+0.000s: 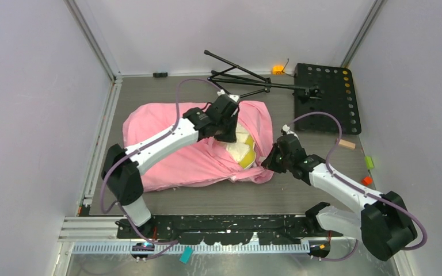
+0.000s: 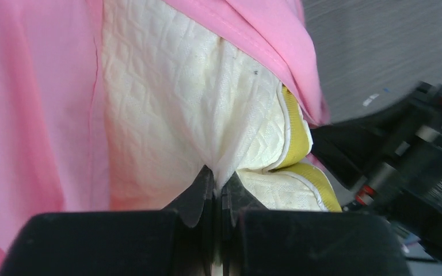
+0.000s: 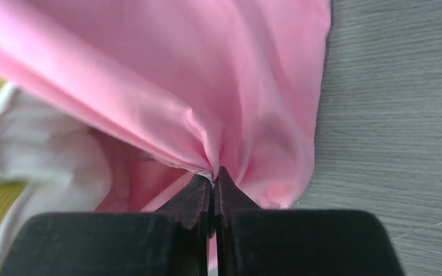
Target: Remove the pillowcase from the pillow
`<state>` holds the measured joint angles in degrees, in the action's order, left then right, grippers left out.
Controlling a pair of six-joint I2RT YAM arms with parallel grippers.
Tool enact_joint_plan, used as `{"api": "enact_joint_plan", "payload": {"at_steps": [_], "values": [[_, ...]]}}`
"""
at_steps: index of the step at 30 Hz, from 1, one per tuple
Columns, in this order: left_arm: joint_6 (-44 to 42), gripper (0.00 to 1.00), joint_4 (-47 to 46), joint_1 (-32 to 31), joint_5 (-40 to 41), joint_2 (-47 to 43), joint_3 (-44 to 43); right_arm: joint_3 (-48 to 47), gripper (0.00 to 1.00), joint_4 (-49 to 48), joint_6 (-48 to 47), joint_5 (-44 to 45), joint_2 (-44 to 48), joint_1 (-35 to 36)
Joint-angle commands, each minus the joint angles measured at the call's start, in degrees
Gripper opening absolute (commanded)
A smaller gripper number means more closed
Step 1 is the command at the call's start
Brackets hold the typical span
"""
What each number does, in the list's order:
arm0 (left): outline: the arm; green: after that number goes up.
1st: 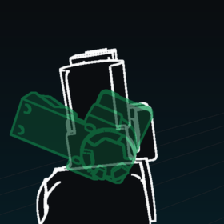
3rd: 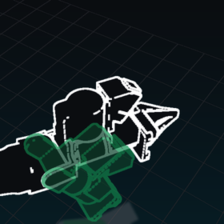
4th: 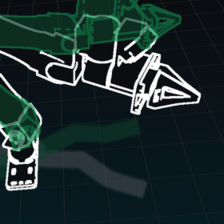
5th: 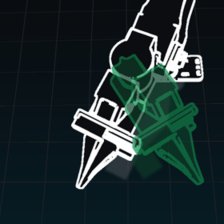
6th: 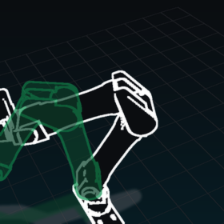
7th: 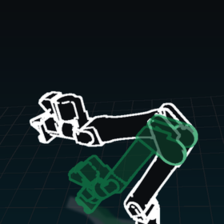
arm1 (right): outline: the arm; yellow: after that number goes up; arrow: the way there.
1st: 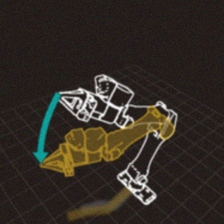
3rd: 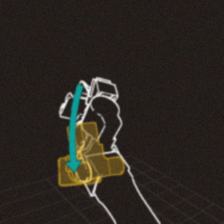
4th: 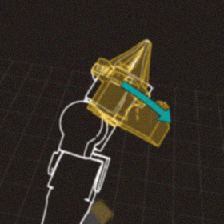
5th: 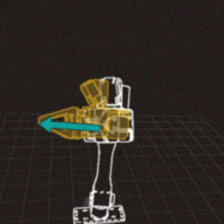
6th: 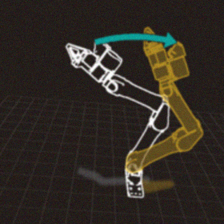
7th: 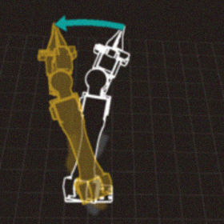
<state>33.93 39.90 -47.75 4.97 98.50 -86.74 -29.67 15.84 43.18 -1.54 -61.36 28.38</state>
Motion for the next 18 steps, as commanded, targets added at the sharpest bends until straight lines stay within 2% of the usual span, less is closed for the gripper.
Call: {"api": "enact_joint_plan", "payload": {"at_steps": [1,4,8,12,15,18], "values": [[-0.8,0.00,-2.5,0.9,-10.9,-9.0,-1.3,-3.9,0.08,1.0,-2.9,4.8,-3.9,-0.3],[-1.3,0.00,0.7,0.9,-15.5,-12.8,-0.2,-8.3,0.17,0.4,-3.9,6.7,-7.1,-0.3],[-2.4,0.00,2.6,0.9,-19.8,-19.2,4.5,-14.4,0.42,0.0,-5.7,8.7,-11.0,-0.4],[-3.5,0.00,4.6,0.9,-17.2,-23.7,9.6,-18.2,0.62,-1.4,-8.0,8.3,-10.7,-0.4],[-3.9,0.00,4.3,0.9,-18.0,-25.2,12.7,-18.2,0.67,-5.0,-10.9,6.2,-8.9,-0.4],[-4.4,0.00,3.2,0.9,-19.5,-26.3,14.9,-18.2,0.65,-7.5,-13.4,3.3,-7.6,-0.4]]}}
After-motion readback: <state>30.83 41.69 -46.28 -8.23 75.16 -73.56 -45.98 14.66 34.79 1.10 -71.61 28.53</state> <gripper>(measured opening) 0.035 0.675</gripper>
